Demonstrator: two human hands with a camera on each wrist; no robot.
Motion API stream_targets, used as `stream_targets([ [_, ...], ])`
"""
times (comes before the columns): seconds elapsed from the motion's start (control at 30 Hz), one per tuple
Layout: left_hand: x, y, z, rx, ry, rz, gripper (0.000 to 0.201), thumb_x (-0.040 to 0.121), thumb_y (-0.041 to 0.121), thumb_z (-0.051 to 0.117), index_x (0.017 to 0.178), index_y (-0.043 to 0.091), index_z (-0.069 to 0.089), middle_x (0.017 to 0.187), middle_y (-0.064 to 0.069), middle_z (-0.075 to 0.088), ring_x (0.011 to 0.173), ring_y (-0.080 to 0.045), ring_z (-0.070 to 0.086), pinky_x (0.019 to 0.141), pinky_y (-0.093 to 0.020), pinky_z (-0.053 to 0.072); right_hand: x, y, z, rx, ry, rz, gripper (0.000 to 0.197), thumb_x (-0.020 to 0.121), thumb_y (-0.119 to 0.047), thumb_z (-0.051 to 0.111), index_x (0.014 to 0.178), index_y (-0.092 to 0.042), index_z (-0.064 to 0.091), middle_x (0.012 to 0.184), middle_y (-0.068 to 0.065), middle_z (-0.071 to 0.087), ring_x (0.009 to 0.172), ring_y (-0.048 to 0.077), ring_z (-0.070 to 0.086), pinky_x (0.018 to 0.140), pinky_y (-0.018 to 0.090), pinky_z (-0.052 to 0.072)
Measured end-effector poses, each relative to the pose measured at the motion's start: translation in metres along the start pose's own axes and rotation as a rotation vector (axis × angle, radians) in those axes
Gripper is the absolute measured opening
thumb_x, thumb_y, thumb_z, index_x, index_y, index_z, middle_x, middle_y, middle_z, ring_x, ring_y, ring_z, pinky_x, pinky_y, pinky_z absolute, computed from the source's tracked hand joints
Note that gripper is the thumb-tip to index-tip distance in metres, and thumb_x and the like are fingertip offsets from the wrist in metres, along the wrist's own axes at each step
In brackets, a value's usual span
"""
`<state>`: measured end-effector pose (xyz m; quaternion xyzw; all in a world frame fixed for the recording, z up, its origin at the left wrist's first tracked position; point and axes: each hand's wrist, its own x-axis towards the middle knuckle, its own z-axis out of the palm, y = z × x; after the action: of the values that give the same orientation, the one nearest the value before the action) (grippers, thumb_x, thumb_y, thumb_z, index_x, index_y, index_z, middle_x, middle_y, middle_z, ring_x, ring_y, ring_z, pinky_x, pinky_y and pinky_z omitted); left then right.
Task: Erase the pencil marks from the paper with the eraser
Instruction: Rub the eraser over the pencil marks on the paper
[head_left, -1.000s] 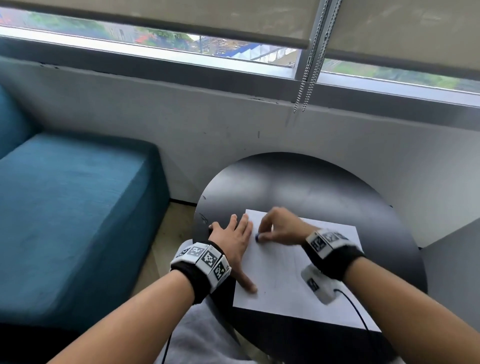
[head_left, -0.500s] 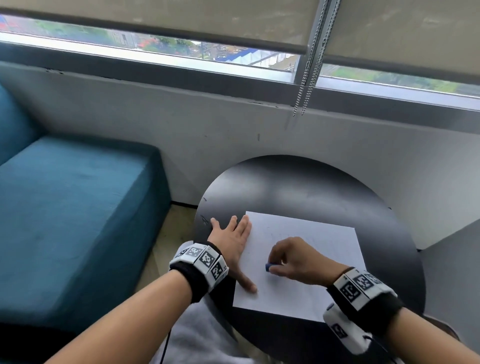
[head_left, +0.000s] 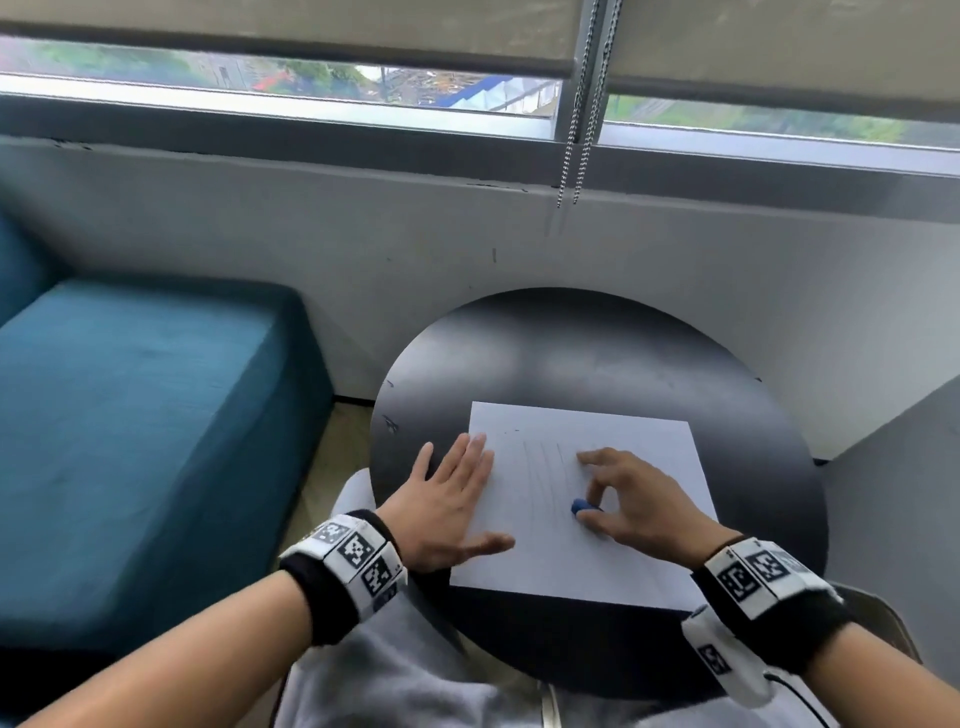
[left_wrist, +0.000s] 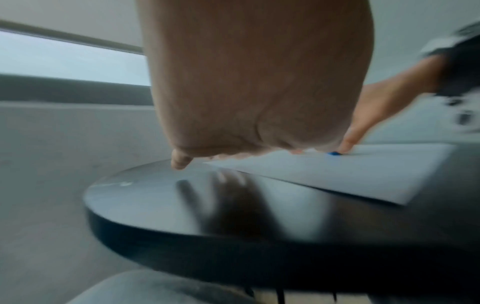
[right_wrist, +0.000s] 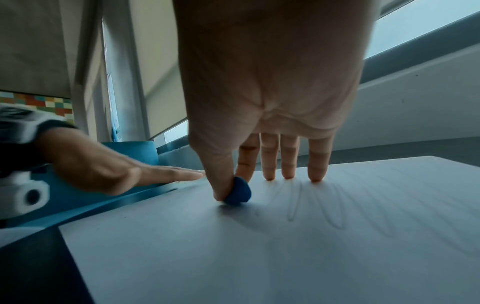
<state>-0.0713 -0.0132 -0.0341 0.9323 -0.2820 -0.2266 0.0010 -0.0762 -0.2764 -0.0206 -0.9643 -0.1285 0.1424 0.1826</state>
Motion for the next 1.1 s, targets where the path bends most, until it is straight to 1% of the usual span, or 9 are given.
stream_targets([
  [0.13, -0.010, 0.032, 0.037, 0.152, 0.010, 0.368, 0.112, 0.071, 0.086, -0.015, 0.153, 0.010, -0.016, 0.159, -0.009, -0.024, 0.144, -0.026, -0.030, 0.116, -0.051, -0.022, 0.000, 0.001, 0.000, 0.023, 0.004, 0.001, 0.025, 0.082, -0.041, 0.069, 0.065, -0.032, 0.053, 0.144, -0.014, 0.047, 0.133, 0.008, 0.041, 0.100, 0.035, 0.042],
  [0.23, -0.007, 0.038, 0.045, 0.212, 0.086, 0.433, 0.098, 0.085, 0.078, -0.003, 0.155, 0.009, -0.008, 0.163, -0.011, -0.009, 0.150, -0.028, -0.013, 0.117, -0.054, -0.016, 0.001, 0.001, 0.000, 0.033, 0.016, -0.008, 0.026, 0.082, -0.041, 0.070, 0.064, -0.036, 0.051, 0.145, -0.013, 0.048, 0.132, 0.010, 0.043, 0.103, 0.034, 0.041],
  [0.33, 0.004, 0.029, 0.032, 0.160, -0.019, 0.366, 0.095, 0.073, 0.079, -0.016, 0.147, 0.019, -0.026, 0.158, 0.000, -0.029, 0.143, -0.019, -0.033, 0.115, -0.045, -0.026, 0.002, 0.002, 0.000, 0.049, 0.014, 0.001, 0.027, 0.081, -0.042, 0.070, 0.062, -0.036, 0.051, 0.144, -0.013, 0.048, 0.131, 0.010, 0.045, 0.102, 0.035, 0.041],
  [0.43, 0.022, 0.011, 0.014, 0.155, -0.016, 0.217, 0.106, 0.059, 0.082, -0.032, 0.145, 0.020, -0.029, 0.154, 0.001, -0.035, 0.141, -0.015, -0.034, 0.119, -0.046, -0.017, 0.002, 0.003, 0.000, 0.064, 0.003, 0.011, 0.026, 0.080, -0.043, 0.070, 0.061, -0.035, 0.053, 0.144, -0.015, 0.048, 0.132, 0.008, 0.044, 0.103, 0.034, 0.041],
  [0.6, 0.039, -0.009, -0.017, 0.051, -0.053, -0.106, 0.094, 0.090, 0.075, 0.000, 0.154, 0.010, -0.020, 0.159, -0.003, -0.031, 0.145, -0.013, -0.029, 0.120, -0.042, -0.015, 0.001, 0.002, 0.000, 0.081, 0.001, 0.031, 0.020, 0.081, -0.043, 0.069, 0.068, -0.030, 0.062, 0.145, -0.017, 0.047, 0.135, 0.008, 0.040, 0.107, 0.036, 0.038],
  [0.73, 0.025, 0.005, -0.005, 0.191, -0.003, 0.154, 0.117, 0.055, 0.083, -0.037, 0.147, 0.012, -0.030, 0.153, -0.005, -0.037, 0.142, -0.020, -0.035, 0.119, -0.042, -0.018, 0.001, 0.001, 0.000, 0.091, 0.001, 0.037, 0.018, 0.081, -0.043, 0.068, 0.071, -0.029, 0.065, 0.146, -0.016, 0.046, 0.136, 0.008, 0.039, 0.108, 0.036, 0.037],
  [0.87, 0.002, 0.023, 0.017, 0.249, -0.108, 0.486, 0.091, 0.074, 0.081, -0.019, 0.137, 0.022, -0.047, 0.153, -0.004, -0.038, 0.142, -0.019, -0.036, 0.112, -0.043, -0.030, 0.001, 0.001, -0.002, 0.074, 0.000, 0.033, 0.016, 0.083, -0.042, 0.067, 0.073, -0.030, 0.064, 0.146, -0.015, 0.047, 0.135, 0.009, 0.041, 0.107, 0.035, 0.039],
  [0.97, 0.018, 0.009, 0.011, 0.251, -0.105, 0.412, 0.095, 0.067, 0.081, -0.026, 0.140, 0.022, -0.039, 0.148, -0.001, -0.042, 0.140, -0.018, -0.038, 0.115, -0.042, -0.026, 0.001, 0.000, -0.002, 0.067, -0.004, 0.036, 0.018, 0.083, -0.042, 0.067, 0.070, -0.032, 0.060, 0.146, -0.015, 0.046, 0.135, 0.009, 0.042, 0.105, 0.036, 0.040],
  [1.1, 0.048, -0.019, -0.019, 0.227, -0.070, 0.096, 0.127, 0.045, 0.082, -0.044, 0.151, 0.015, -0.024, 0.158, -0.004, -0.031, 0.143, -0.015, -0.031, 0.121, -0.043, -0.011, 0.001, -0.001, -0.003, 0.070, -0.004, 0.048, 0.019, 0.082, -0.043, 0.068, 0.068, -0.031, 0.061, 0.145, -0.017, 0.047, 0.133, 0.009, 0.043, 0.104, 0.035, 0.040],
])
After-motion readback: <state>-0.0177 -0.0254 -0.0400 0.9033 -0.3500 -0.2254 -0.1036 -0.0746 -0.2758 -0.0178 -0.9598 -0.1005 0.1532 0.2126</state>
